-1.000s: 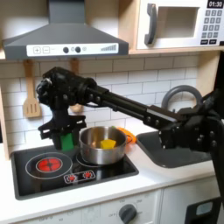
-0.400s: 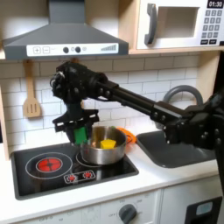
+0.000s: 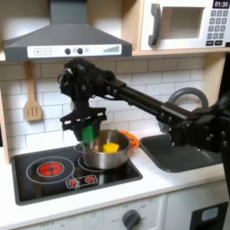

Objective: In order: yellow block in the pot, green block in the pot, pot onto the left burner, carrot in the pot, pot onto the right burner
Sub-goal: 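Put the green block in the pot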

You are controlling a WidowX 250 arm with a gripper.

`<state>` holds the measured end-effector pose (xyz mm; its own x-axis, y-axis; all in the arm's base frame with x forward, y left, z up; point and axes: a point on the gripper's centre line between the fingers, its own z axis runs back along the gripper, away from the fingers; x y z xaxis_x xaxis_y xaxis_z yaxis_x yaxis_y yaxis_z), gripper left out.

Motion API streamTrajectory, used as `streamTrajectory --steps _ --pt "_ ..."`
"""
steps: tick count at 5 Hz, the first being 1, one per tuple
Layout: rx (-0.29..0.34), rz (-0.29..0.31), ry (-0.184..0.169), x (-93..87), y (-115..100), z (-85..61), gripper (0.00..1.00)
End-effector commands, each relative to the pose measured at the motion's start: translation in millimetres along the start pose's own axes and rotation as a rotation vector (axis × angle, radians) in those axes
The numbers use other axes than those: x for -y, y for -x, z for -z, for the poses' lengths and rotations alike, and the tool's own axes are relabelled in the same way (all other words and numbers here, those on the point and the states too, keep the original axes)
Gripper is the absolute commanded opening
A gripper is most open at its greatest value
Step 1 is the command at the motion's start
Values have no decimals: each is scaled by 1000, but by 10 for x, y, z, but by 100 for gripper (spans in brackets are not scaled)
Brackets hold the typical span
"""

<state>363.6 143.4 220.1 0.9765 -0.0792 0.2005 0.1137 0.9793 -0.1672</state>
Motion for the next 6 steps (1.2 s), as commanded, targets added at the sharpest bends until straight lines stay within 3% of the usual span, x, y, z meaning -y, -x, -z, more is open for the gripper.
streamTrajectory --steps 1,3,6 --pt "-50 32 -4 113 22 199 0" --pt "-76 29 -4 146 23 344 0" --pt "-71 27 -9 153 15 325 0"
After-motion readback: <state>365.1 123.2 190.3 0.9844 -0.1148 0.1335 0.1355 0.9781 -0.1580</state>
